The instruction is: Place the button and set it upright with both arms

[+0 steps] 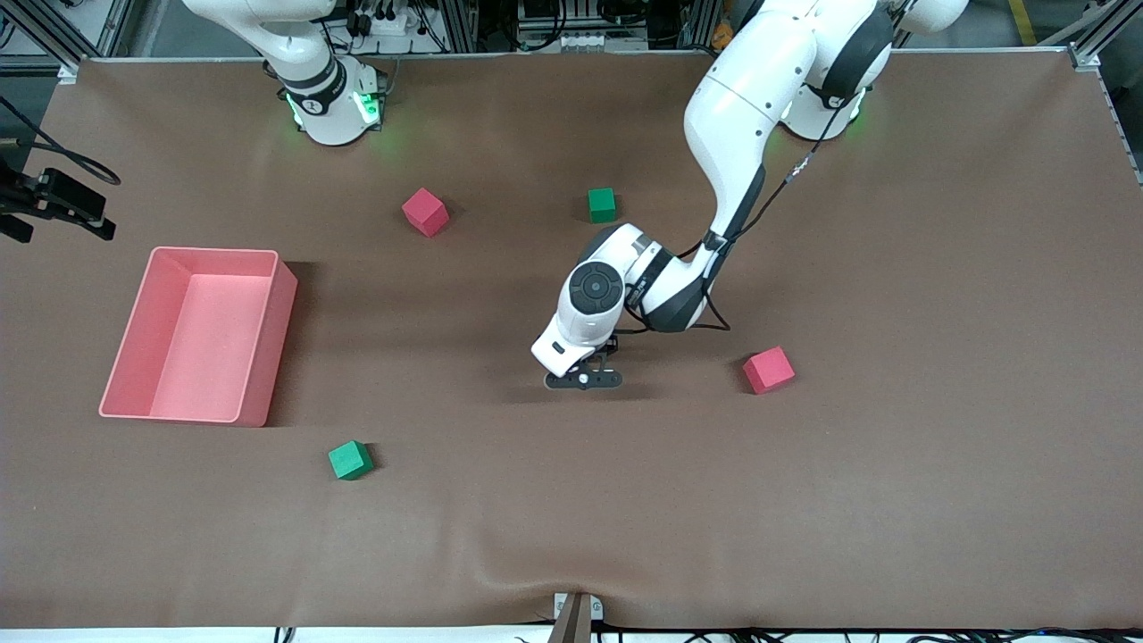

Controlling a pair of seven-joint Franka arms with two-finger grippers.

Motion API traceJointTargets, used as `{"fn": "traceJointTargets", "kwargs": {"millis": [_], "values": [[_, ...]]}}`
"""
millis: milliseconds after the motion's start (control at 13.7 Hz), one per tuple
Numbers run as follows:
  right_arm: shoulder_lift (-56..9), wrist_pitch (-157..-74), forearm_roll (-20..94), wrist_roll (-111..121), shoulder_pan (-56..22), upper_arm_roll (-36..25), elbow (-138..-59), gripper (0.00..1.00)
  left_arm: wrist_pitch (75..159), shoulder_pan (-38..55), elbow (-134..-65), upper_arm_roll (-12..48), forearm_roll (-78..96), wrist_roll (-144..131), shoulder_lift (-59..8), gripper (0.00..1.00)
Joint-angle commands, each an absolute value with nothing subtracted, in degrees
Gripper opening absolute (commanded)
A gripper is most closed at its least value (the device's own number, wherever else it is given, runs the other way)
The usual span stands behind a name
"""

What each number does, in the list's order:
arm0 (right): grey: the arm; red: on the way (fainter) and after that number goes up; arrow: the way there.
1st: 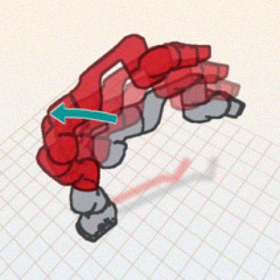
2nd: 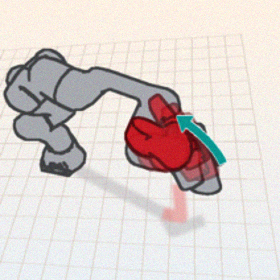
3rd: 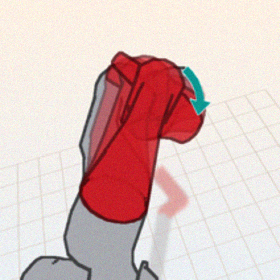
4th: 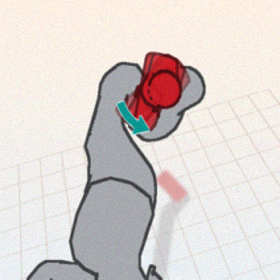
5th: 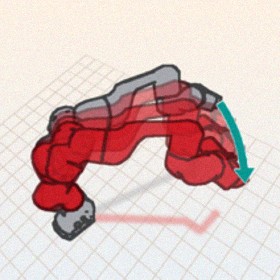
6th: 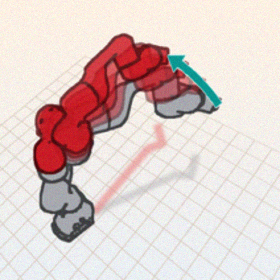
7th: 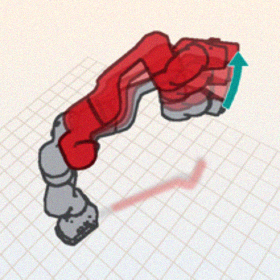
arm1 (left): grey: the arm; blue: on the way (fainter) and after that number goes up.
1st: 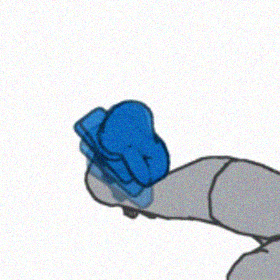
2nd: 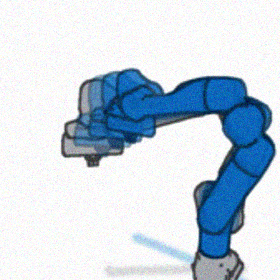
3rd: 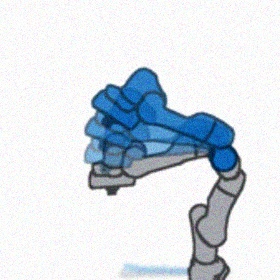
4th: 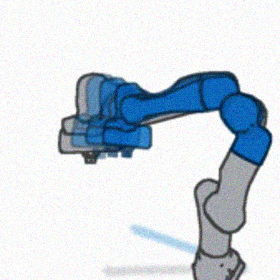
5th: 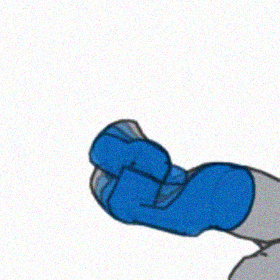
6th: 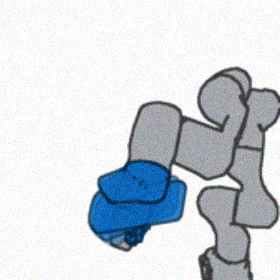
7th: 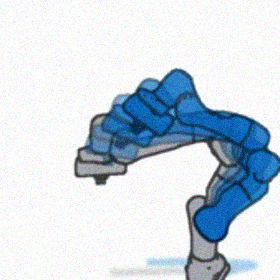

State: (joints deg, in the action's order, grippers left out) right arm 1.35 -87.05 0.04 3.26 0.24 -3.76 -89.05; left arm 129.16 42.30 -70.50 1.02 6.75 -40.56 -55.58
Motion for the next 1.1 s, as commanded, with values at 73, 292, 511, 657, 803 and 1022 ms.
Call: {"fn": "traceJointTargets", "kwargs": {"millis": [73,292,511,657,803,1022], "values": [[2.1,-82.5,1.1,-0.3,-0.9,-4.4,-89.0,1.0,128.2,42.9,-69.8,0.3,7.1,-41.1,-54.8,0.1],[2.0,-83.2,1.1,-0.3,-0.4,-4.2,-88.7,1.0,126.0,42.6,-69.8,0.0,6.9,-41.2,-52.4,0.05],[1.7,-83.2,1.2,-0.4,-0.7,-4.2,-86.8,1.0,125.6,42.9,-69.8,-0.6,6.9,-43.8,-50.5,0.02],[1.6,-83.0,2.8,-3.1,-0.5,-4.2,-86.6,1.0,125.6,43.0,-69.8,-1.0,6.1,-44.7,-48.9,0.05],[1.4,-83.1,3.2,-4.4,-1.0,-4.1,-86.6,1.0,125.6,43.3,-69.9,-0.7,-0.5,-47.8,-48.0,0.06],[1.4,-83.0,3.0,-4.2,-1.0,-4.0,-86.6,1.0,125.5,44.1,-69.8,-0.9,-1.5,-52.2,-47.4,0.0]]}}
